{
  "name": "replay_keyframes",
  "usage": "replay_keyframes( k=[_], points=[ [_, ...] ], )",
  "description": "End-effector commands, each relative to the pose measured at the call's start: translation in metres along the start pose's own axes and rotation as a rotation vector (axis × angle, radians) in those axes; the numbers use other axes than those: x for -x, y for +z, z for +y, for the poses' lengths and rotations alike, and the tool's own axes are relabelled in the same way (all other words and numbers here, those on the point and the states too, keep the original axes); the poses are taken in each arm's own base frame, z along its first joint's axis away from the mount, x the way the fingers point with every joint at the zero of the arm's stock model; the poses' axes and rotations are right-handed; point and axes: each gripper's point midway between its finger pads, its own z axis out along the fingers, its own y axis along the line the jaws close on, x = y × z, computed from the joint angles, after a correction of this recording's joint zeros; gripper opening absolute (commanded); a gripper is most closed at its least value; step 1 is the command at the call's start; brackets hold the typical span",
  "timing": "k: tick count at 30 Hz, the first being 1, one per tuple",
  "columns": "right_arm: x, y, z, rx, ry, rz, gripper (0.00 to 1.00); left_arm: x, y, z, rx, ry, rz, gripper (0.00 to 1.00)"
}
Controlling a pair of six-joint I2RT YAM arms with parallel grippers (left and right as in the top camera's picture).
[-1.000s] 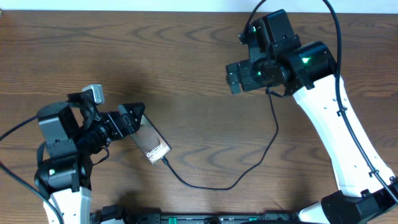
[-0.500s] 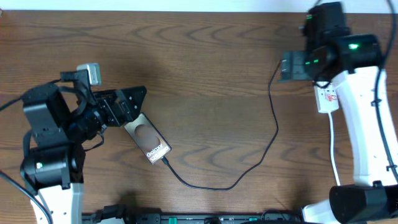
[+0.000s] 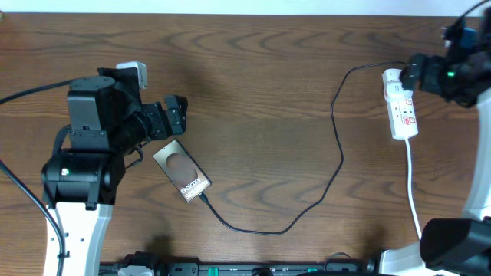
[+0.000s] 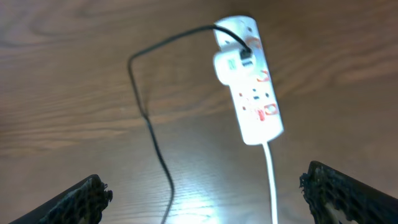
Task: Plug charger to phone and switch on socket
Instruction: 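Move the right gripper over the power strip's switch beside the adapter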
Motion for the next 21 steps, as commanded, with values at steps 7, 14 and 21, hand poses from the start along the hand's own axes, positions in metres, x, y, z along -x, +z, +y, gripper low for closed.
replay_keyframes(
  k=[7,14,21],
  points=[
    [0.021,-0.017,-0.053,0.247,-0.003,-0.148,0.99,0.014,-0.007,0.010,0.106,0.013,-0.060,1.00],
    [0.022,0.014,-0.077,0.317,0.012,-0.128,0.99,0.014,-0.007,0.010,0.106,0.013,-0.058,1.00],
    [0.018,0.085,-0.087,0.381,0.049,-0.035,0.99,0.012,-0.007,0.011,0.109,0.012,-0.051,1.00]
  ],
)
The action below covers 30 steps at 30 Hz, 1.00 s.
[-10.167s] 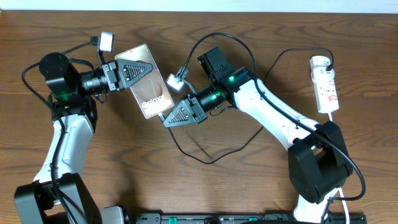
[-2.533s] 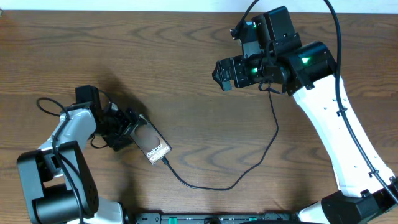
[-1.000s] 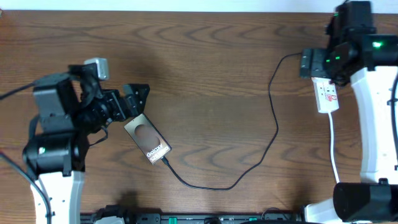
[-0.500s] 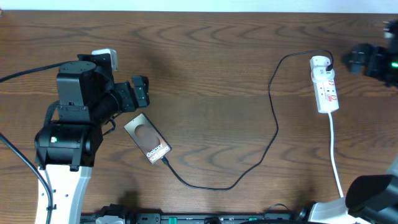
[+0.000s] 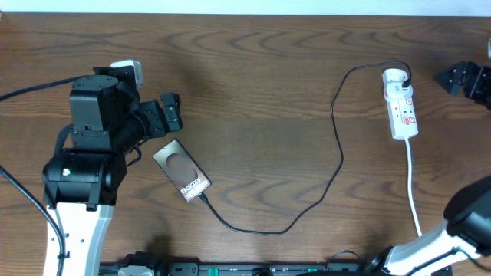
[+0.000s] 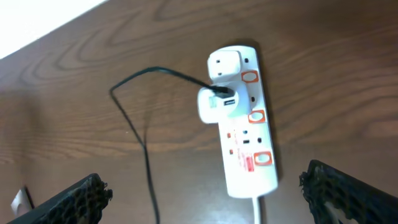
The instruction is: Plug charger to phone and switch on socket
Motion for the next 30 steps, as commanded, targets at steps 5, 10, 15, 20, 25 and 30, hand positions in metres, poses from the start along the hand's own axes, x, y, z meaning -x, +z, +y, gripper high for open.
replay_keyframes(
  k=[5,10,15,20,25,30],
  points=[
    [-0.018,0.064,-0.013,0.096,0.030,0.110,0.99,0.005,-0.006,-0.002,0.003,-0.003,-0.011,1.00],
    [-0.030,0.089,-0.013,0.116,0.029,0.166,0.99,0.005,-0.005,-0.002,0.004,-0.003,-0.010,1.00],
    [-0.036,0.105,-0.008,0.108,0.009,0.204,0.99,0.004,-0.005,-0.002,0.004,-0.004,-0.005,1.00],
    [-0.039,0.117,-0.008,0.014,-0.033,0.244,0.99,0.002,-0.005,-0.001,0.007,-0.005,0.002,1.00],
    [-0.036,0.126,-0.004,-0.001,-0.050,0.241,0.99,0.000,-0.005,-0.001,0.008,-0.006,0.010,1.00],
    [-0.038,0.133,-0.006,0.004,-0.032,0.246,0.99,0.000,-0.005,-0.001,0.009,-0.006,0.010,1.00]
  ],
)
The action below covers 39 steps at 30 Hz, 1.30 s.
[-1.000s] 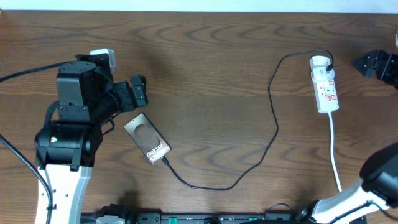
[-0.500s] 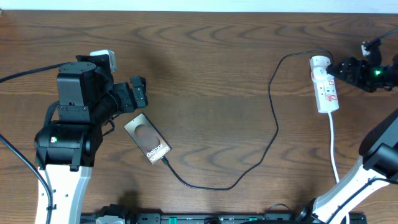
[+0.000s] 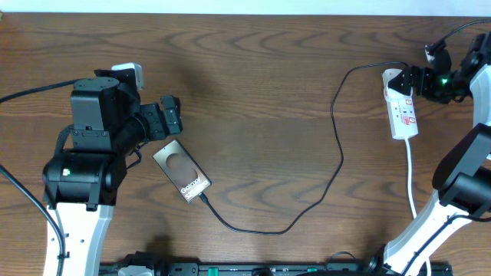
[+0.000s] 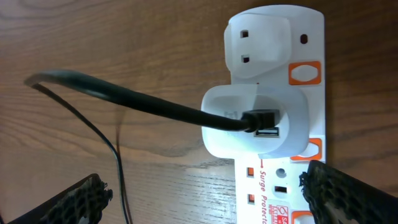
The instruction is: Plug charger to phone and switch on socket
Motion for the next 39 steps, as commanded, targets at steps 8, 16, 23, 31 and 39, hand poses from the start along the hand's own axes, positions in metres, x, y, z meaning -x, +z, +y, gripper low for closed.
replay_keyframes(
  k=[8,16,23,31,39],
  points=[
    [-0.005,0.015,-0.007,0.001,0.033,0.030,0.99,0.005,-0.005,-0.002,0.003,-0.003,-0.010,1.00],
    [-0.005,0.019,-0.008,-0.002,0.029,0.032,0.99,0.005,-0.005,-0.002,0.003,-0.003,-0.010,1.00],
    [-0.006,0.032,-0.014,0.006,0.038,0.041,0.99,0.003,-0.005,-0.001,0.005,-0.004,-0.004,1.00],
    [-0.015,0.051,-0.015,0.026,0.059,0.080,0.99,0.002,-0.005,-0.001,0.006,-0.005,0.001,1.00],
    [-0.015,0.054,-0.010,0.036,0.065,0.083,0.99,0.001,-0.005,-0.001,0.007,-0.005,0.005,1.00]
  ],
)
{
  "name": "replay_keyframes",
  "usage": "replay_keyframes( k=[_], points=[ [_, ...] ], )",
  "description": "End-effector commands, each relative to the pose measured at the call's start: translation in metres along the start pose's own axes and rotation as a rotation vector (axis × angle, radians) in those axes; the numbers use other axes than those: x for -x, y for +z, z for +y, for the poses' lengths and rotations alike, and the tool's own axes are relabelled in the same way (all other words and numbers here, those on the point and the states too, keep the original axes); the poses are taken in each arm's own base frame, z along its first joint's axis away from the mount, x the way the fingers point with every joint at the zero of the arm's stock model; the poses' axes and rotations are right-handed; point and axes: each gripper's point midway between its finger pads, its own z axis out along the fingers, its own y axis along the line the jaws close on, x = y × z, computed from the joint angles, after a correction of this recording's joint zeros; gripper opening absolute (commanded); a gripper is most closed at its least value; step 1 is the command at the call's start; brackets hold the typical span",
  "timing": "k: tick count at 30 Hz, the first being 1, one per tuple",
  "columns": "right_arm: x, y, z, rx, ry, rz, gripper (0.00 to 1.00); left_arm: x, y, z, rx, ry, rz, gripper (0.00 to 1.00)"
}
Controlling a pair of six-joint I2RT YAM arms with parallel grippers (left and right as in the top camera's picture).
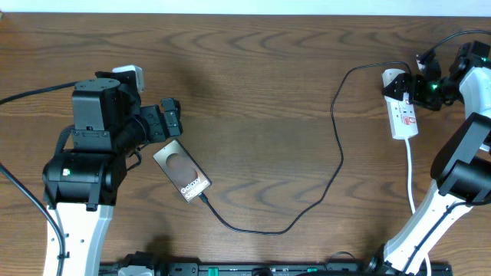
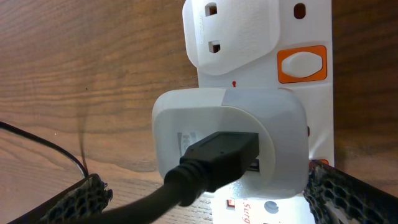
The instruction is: Plug charger to phone and switch on socket
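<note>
The dark phone (image 1: 182, 174) lies face up at the left, and a black cable (image 1: 341, 153) plugged into its lower end runs to the white power strip (image 1: 400, 103) at the far right. Close up, a white charger adapter (image 2: 230, 140) sits in the strip with the cable's black USB plug (image 2: 217, 155) in it. An orange rocker switch (image 2: 301, 64) lies beside the top socket. My right gripper (image 2: 202, 190) (image 1: 419, 86) is open, its fingers (image 2: 81, 199) either side of the adapter. My left gripper (image 1: 170, 116) hovers open just above-left of the phone.
The strip's own white lead (image 1: 412, 184) runs toward the table's near edge. A second orange switch (image 2: 318, 163) peeks out beside the adapter. Bare brown wood (image 1: 261, 100) spreads between the two arms.
My right gripper has come lower and closer to the strip, so the adapter and top switch now fill its view. The left arm, phone and cable have not moved.
My right gripper first hung open high over the strip. Then it had swung out past the table's right edge. After that it was back low over the strip's top end, and now it is closer still, straddling the adapter. The phone stayed plugged in throughout.
</note>
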Motion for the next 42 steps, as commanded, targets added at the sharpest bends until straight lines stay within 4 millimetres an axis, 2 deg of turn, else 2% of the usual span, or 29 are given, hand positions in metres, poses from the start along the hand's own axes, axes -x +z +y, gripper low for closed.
replay_keyframes(
  k=[1,21,27,35,42],
  points=[
    [-0.001,0.010,0.012,0.039,0.012,0.017,0.99,0.007,-0.005,-0.002,0.001,0.000,-0.018,1.00],
    [-0.004,0.025,0.046,0.098,0.016,0.057,0.97,0.006,-0.005,-0.002,0.002,-0.001,-0.016,1.00],
    [-0.011,0.039,0.044,0.109,0.052,0.091,0.94,0.006,-0.005,-0.002,0.002,-0.001,-0.016,1.00],
    [-0.027,0.057,0.053,0.152,0.070,0.156,0.87,0.006,-0.005,-0.002,0.002,-0.001,-0.016,1.00],
    [-0.028,0.062,0.061,0.153,0.064,0.164,0.83,0.006,-0.005,-0.002,0.002,-0.001,-0.016,1.00]
  ],
)
